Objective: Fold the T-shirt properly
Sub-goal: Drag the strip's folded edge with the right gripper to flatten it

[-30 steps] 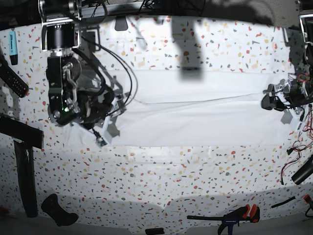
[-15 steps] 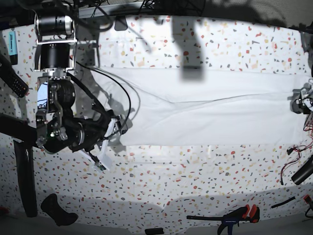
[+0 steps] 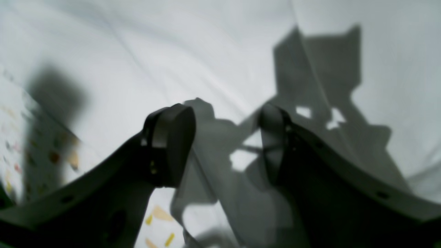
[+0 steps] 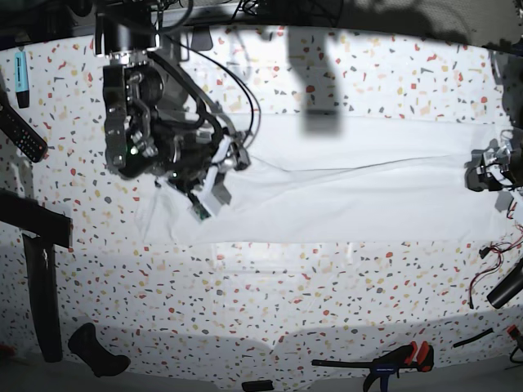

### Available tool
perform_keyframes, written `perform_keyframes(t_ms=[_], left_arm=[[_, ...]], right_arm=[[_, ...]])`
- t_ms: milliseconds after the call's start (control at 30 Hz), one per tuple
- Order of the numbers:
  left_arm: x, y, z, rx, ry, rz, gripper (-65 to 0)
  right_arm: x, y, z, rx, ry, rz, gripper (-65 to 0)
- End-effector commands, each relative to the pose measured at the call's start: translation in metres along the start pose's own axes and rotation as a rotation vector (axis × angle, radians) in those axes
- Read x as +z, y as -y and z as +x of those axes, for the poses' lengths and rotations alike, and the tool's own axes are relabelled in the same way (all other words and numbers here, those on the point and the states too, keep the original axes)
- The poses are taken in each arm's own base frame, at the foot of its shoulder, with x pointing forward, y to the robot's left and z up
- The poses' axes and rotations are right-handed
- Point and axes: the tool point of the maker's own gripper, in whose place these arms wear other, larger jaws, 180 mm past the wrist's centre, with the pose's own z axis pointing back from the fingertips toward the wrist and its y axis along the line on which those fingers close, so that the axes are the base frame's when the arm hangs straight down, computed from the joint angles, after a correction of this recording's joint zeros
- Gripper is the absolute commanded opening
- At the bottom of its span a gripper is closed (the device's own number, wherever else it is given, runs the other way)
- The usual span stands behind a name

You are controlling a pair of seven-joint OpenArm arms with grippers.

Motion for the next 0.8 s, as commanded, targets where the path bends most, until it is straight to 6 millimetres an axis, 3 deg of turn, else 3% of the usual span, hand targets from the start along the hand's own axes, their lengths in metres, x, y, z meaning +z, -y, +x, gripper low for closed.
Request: perform_keyframes(t_ms=[0,167,300,467,767], left_arm=[[0.011,-0.002,0.024,-0.031,0.056,0.003,-29.8],[0.015,0.008,0.038,-0.076,0.090,-0.005,-29.8],[0.019,0.010,0.045,-0.131,0.096,0.019,-29.8],[0.019,-0.003,0.041,-0.135,0.067,0.091,-29.8],[0.019,-0.003,0.040,-0.136,0.060,0.091,-29.8]], right_arm=[[0.004,0.006,0.000,0.023,-0.006,-0.023,-30.9],[0.015,0.022,-0.037,0.042,-0.100,-0.073,-30.9],[0.024,0.038,-0.044,0.065,-0.128,-0.106,-30.9],[0.039,0.069,-0.055,0.085,-0.187,-0.217,-30.9],[0.055,0.093,-0.065,0.033,-0.226,-0.303,-30.9]])
